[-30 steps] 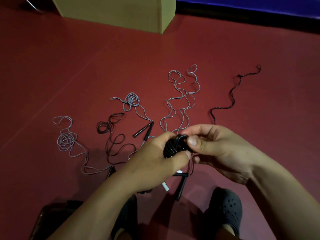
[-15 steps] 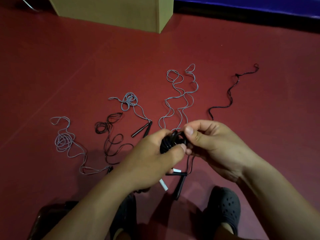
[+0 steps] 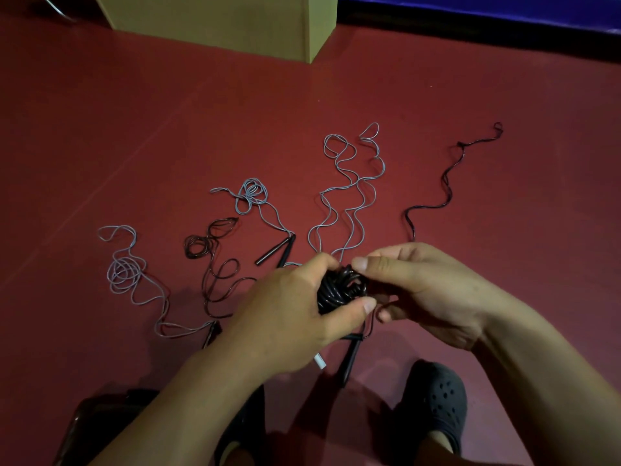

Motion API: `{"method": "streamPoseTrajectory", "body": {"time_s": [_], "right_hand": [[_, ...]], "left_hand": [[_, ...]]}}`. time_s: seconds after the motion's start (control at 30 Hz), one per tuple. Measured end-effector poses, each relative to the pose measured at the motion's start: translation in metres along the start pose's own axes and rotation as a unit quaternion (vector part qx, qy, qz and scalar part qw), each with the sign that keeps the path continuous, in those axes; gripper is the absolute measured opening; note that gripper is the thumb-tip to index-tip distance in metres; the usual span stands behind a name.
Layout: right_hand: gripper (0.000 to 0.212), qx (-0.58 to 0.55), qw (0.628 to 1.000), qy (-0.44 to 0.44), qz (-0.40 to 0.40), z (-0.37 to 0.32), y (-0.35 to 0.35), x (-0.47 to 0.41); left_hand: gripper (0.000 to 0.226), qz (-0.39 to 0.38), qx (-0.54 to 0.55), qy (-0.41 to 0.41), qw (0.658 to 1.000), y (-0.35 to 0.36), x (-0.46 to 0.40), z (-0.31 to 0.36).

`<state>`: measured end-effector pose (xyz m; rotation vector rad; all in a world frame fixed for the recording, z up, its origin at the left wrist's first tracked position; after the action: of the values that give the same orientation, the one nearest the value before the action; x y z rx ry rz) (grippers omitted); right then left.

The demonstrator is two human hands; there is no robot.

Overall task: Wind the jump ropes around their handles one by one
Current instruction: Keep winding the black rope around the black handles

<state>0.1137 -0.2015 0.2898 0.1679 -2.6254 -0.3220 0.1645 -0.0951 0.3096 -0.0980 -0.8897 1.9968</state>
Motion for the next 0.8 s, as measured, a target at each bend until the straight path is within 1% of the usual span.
{"method": "streamPoseTrajectory", "body": {"time_s": [0.17,0.4,0.47,0.57,0.67,0.73,0.8], "right_hand": [[0.025,0.011,1.000,-0.021,-0.014,-0.002,0.000,-0.003],[0.017,-0.069,0.994,-0.078,-0.013,-0.008,0.003,-0.003],[0.015,-0.083,0.993,-0.085,-0.003,-0.009,0.002,-0.003],[0.020,-0.119,0.988,-0.099,0.025,-0.010,-0.003,-0.004],[0.017,-0.153,0.978,-0.128,0.051,-0.014,-0.009,-0.004],[0.015,-0.166,0.973,-0.142,0.073,-0.014,-0.013,-0.005],[0.012,-0.170,0.969,-0.155,0.089,-0.014,-0.014,-0.005]], "left_hand": [[0.050,-0.009,-0.001,-0.009,1.000,0.001,-0.001,-0.001],[0.046,0.018,0.048,0.005,0.999,-0.006,-0.002,0.001],[0.046,0.022,0.048,0.009,0.999,-0.007,-0.003,0.002],[0.050,0.029,0.053,0.005,0.998,-0.009,-0.005,0.000],[0.054,0.033,0.048,-0.005,0.998,-0.010,-0.006,-0.003],[0.052,0.037,0.057,-0.010,0.998,-0.011,-0.007,-0.003],[0.046,0.035,0.093,-0.016,0.995,-0.011,-0.008,-0.005]]}}
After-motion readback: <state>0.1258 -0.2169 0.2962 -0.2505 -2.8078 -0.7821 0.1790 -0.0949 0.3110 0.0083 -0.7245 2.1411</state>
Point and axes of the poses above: each hand's wrist, its own x-axis away from the middle knuckle, its own y-axis out of the palm, z = x × y, the point moved 10 cm from there along -x, towards the middle knuckle, and after that the axes turned 11 degrees about -z, right-handed, at the moved point
